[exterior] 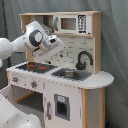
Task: Play with the kitchen
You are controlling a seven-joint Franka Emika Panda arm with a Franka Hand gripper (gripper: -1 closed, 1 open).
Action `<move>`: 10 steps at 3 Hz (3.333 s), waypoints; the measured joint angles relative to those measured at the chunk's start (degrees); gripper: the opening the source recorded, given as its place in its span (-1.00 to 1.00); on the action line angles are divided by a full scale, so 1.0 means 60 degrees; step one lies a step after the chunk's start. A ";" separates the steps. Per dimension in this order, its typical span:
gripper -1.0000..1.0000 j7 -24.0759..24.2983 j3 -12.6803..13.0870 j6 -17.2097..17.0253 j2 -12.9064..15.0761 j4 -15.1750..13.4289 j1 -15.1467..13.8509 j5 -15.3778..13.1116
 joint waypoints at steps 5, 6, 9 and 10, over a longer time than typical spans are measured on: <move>1.00 0.1298 0.2520 0.0552 0.2932 -0.0262 -0.2157 0.0010; 1.00 0.1530 0.3106 0.0875 0.3320 -0.0553 -0.2540 0.0083; -1.00 0.1216 0.2905 -0.0764 0.3381 0.0772 -0.2508 -0.0150; -1.00 0.1216 0.2840 -0.1380 0.3380 0.1545 -0.2456 -0.0250</move>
